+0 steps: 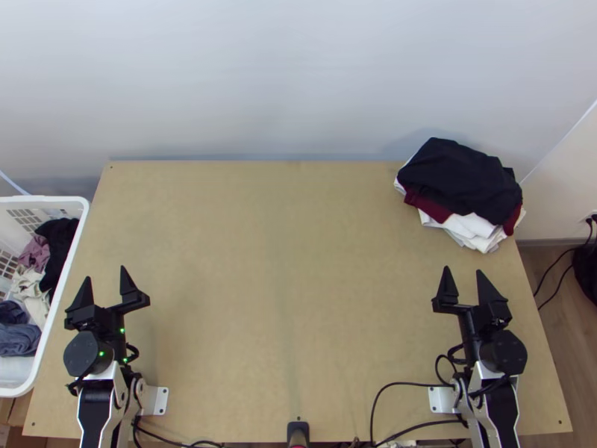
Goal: Fold the t-shirt
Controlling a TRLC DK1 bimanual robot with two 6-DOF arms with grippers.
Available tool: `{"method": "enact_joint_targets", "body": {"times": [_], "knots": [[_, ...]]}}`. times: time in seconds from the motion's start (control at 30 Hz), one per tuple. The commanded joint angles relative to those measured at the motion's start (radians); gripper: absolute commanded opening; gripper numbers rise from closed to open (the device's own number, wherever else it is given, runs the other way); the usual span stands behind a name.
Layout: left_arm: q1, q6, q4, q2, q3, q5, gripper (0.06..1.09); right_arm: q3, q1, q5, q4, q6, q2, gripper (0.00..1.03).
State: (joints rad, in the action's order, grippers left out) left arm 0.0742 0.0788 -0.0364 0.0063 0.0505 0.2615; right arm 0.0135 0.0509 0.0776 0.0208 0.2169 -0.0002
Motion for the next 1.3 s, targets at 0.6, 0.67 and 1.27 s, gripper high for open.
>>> {"method": "enact_joint_targets", "body": {"times": [0.6, 0.67, 1.27], "knots": [[0.006, 0.015, 0.026, -0.006, -0.029, -0.005, 1.05, -0.006, -0.003, 0.001, -0.019, 0.022, -0.003, 0.98], [0.006, 0.015, 0.026, -0.006, -0.029, -0.007, 1.05, -0.006, -0.003, 0.001, -0.019, 0.022, -0.003, 0.98], [-0.005, 0.015, 0.026, -0.006, -0.029, -0.024, 1.05, -0.006, -0.003, 0.001, -0.019, 0.022, -0.003, 0.98]]}}
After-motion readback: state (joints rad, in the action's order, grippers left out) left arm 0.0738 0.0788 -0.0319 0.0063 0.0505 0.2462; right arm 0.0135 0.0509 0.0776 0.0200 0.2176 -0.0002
